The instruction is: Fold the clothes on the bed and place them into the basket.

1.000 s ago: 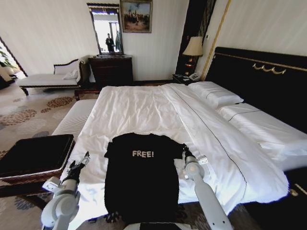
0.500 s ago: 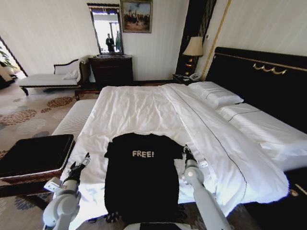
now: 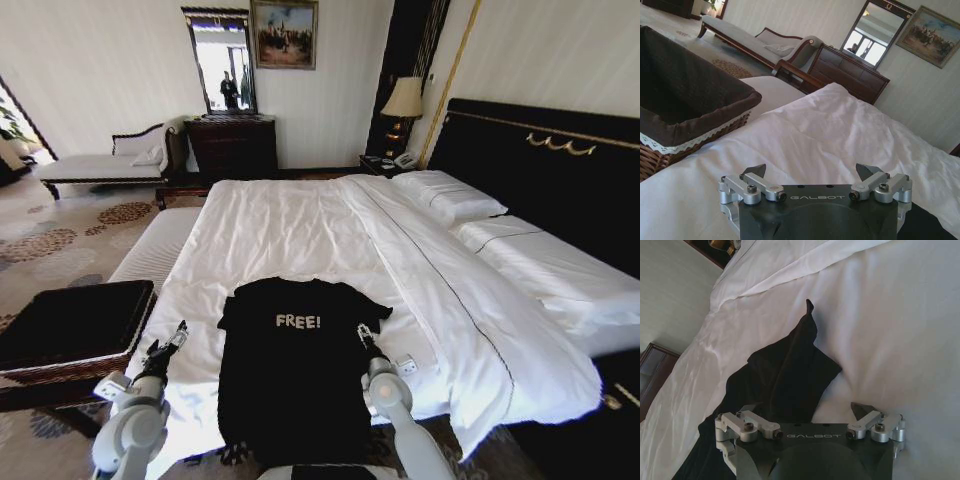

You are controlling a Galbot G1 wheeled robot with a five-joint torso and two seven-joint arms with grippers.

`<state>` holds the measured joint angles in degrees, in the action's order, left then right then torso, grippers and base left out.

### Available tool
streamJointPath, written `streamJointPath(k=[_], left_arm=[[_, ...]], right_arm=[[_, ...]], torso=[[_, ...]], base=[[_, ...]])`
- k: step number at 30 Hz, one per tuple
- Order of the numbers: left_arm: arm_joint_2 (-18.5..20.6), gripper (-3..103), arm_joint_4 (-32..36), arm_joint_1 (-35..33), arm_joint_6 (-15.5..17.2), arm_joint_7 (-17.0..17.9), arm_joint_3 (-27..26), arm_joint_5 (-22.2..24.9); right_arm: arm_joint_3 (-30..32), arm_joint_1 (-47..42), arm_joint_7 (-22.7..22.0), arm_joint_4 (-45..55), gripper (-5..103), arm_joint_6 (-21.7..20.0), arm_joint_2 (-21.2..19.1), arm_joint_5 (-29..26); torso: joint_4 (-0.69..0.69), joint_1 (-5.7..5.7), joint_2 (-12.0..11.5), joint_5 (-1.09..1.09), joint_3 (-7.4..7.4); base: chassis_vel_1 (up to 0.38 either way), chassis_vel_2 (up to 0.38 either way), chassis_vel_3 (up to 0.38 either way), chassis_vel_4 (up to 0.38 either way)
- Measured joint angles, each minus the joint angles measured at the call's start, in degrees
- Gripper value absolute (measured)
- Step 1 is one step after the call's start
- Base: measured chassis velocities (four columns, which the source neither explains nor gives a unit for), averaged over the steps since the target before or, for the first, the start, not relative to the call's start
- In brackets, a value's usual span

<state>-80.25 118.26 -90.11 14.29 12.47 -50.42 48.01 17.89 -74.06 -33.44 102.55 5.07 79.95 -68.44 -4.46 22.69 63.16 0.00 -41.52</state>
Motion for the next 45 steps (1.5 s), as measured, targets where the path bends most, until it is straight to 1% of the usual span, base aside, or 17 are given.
streamJointPath(k=[1,3,6,10,12,15,16,18,19,20,21,23,24,26,30,38,45], left_arm=[[0.0,100,-0.1,0.0,0.0,0.0,0.0,0.0],[0.0,100,-0.2,0.0,-0.1,0.0,-0.1,0.0],[0.0,100,-0.3,0.2,-0.1,0.0,0.0,0.0],[-0.1,100,-0.3,0.5,-0.1,0.1,0.5,-0.3],[-0.2,100,-0.3,0.6,-0.1,0.1,0.6,-0.4],[-0.3,100,-0.2,0.4,-0.1,0.2,0.8,-0.7],[-0.3,100,-0.2,0.4,-0.1,0.2,0.8,-0.7],[-0.3,100,-0.1,0.2,-0.1,0.2,0.7,-0.8],[-0.3,100,0.0,0.1,-0.2,0.2,0.6,-0.8],[-0.3,100,0.1,-0.1,-0.3,0.2,0.4,-0.7],[-0.3,100,0.1,-0.1,-0.3,0.2,0.4,-0.7],[-0.2,100,0.2,-0.4,-0.3,0.2,0.2,-0.7],[-0.2,100,0.3,-0.4,-0.4,0.2,0.1,-0.7],[-0.1,100,0.3,-0.5,-0.4,0.2,-0.2,-0.6],[-0.1,100,0.3,-0.6,-0.5,0.2,-0.5,-0.6],[-0.1,100,0.3,-0.6,-0.5,0.2,-0.4,-0.6],[-0.1,100,0.1,-0.6,-0.5,0.1,-0.3,-0.6]], right_arm=[[0.2,0.2,0.0,-0.2,96,0.1,0.0,0.1],[0.6,0.5,0.1,-0.7,85,0.5,0.0,0.4],[1.3,0.9,0.1,-1.4,80,1.3,0.0,1.1],[1.6,0.8,0.1,-1.7,58,1.8,-0.1,1.1],[1.6,0.8,0.1,-1.8,58,1.8,-0.1,1.1],[1.6,0.6,0.1,-1.8,41,1.9,0.1,1.5],[1.6,0.6,0.1,-1.8,41,1.9,0.1,1.5],[1.5,0.6,0.1,-2.0,30,2.0,0.1,1.7],[1.5,0.6,0.0,-2.1,30,2.0,0.1,1.8],[1.5,0.7,-0.1,-2.3,25,2.2,0.2,2.1],[1.5,0.7,-0.1,-2.3,25,2.2,0.2,2.1],[1.5,0.7,-0.3,-2.5,14,2.3,0.2,2.4],[1.4,0.7,-0.4,-2.5,14,2.3,0.2,2.5],[1.3,0.1,-0.8,-2.0,4,2.5,0.2,2.9],[0.8,-1.4,-1.7,-0.6,0,2.9,0.2,4.9],[-0.2,-4.1,-2.8,1.1,0,3.5,0.4,8.3],[-0.2,-4.2,-3.0,0.9,-3,3.6,0.7,9.1]], torso=[[0.0,0.0,0.0,0.0,0.0],[0.0,0.0,0.0,0.0,0.0],[0.0,0.0,0.0,0.0,0.0],[-0.01,0.01,0.0,0.0,0.0],[-0.01,0.01,0.0,0.0,0.0],[-0.01,0.01,0.0,0.0,0.0],[-0.01,0.01,0.0,0.0,0.0],[0.0,0.01,0.0,0.0,0.0],[0.0,0.01,0.0,0.0,0.0],[0.0,0.01,0.0,0.0,0.0],[0.0,0.01,0.0,0.0,0.0],[0.0,0.01,0.0,0.0,0.0],[0.0,0.01,0.0,0.0,0.0],[0.0,0.01,0.0,0.0,-0.01],[0.0,0.01,0.0,0.0,0.0],[0.0,0.01,0.0,0.0,0.0],[0.0,0.01,0.0,0.0,0.0]], base=[[0.0,0.0,0.0,0.0],[0.0,0.0,0.0,0.0],[0.0,0.0,0.0,0.0],[0.0,0.0,0.0,0.0],[0.0,0.0,0.0,0.0],[0.0,0.0,0.0,0.0],[0.0,0.0,0.0,0.0],[0.0,0.0,0.0,0.0],[0.0,0.0,0.0,0.0],[0.0,0.0,0.0,0.0],[0.0,0.0,0.0,0.0],[0.0,0.0,0.0,0.0],[0.0,0.0,0.0,0.0],[0.0,0.0,0.0,0.0],[0.0,0.0,0.0,0.0],[0.0,0.0,0.0,0.0],[0.0,0.0,0.0,0.0]])
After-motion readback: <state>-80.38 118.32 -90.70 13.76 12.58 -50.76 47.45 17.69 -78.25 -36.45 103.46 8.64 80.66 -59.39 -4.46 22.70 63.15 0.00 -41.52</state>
